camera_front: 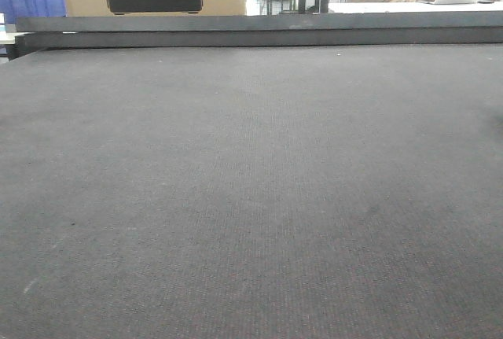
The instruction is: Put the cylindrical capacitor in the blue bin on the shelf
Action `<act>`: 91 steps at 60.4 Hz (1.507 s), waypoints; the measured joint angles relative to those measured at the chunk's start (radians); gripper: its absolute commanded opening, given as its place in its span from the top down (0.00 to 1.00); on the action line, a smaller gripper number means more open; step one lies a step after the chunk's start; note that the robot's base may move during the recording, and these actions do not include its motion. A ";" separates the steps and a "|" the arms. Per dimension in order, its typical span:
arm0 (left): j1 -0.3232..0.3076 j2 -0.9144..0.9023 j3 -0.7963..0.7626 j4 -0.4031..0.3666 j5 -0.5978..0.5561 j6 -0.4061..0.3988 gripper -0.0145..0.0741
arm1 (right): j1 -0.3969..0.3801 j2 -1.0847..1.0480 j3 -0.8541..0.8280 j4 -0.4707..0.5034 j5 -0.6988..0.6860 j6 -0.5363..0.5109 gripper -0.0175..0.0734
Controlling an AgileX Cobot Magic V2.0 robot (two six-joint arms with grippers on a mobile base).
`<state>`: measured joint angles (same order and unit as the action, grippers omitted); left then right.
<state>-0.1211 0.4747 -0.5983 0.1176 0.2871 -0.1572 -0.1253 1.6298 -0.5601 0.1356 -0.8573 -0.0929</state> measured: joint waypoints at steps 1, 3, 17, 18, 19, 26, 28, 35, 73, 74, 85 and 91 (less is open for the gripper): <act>0.000 0.000 0.000 0.000 0.000 0.000 0.17 | 0.000 0.024 -0.006 0.000 -0.006 0.000 0.18; 0.000 0.000 0.000 0.000 0.000 0.000 0.17 | 0.000 0.062 -0.021 0.000 -0.016 0.000 0.18; 0.000 0.000 0.000 0.000 0.000 0.000 0.17 | 0.000 0.266 -0.170 -0.002 -0.054 0.000 0.18; 0.000 0.000 0.000 0.000 0.000 0.000 0.17 | 0.000 0.282 -0.184 -0.002 -0.054 0.000 0.18; 0.000 0.000 0.000 0.000 0.000 0.000 0.17 | 0.000 0.291 -0.194 -0.002 -0.054 0.000 0.18; 0.000 0.000 0.000 0.002 0.000 0.000 0.17 | 0.000 0.362 -0.271 -0.002 -0.042 0.000 0.18; 0.000 0.000 0.000 0.004 0.000 0.000 0.17 | 0.000 0.376 -0.291 -0.002 -0.034 0.000 0.18; 0.000 0.000 0.000 0.006 0.000 0.000 0.17 | 0.000 0.425 -0.341 0.003 -0.022 0.000 0.18; 0.000 0.000 0.000 0.006 0.000 0.000 0.17 | 0.000 0.460 -0.369 0.022 0.044 0.000 0.99; 0.000 0.000 0.000 0.006 0.000 0.000 0.17 | 0.000 0.455 -0.369 0.022 0.051 0.000 0.99; 0.000 0.000 0.000 0.006 0.002 0.000 0.17 | 0.000 0.340 -0.369 0.023 0.137 0.000 0.99; 0.000 0.000 0.000 0.008 0.015 0.000 0.17 | 0.000 0.216 -0.369 0.023 0.180 0.000 0.99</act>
<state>-0.1211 0.4747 -0.5983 0.1258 0.3020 -0.1572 -0.1253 1.8463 -0.9293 0.1588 -0.6773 -0.0929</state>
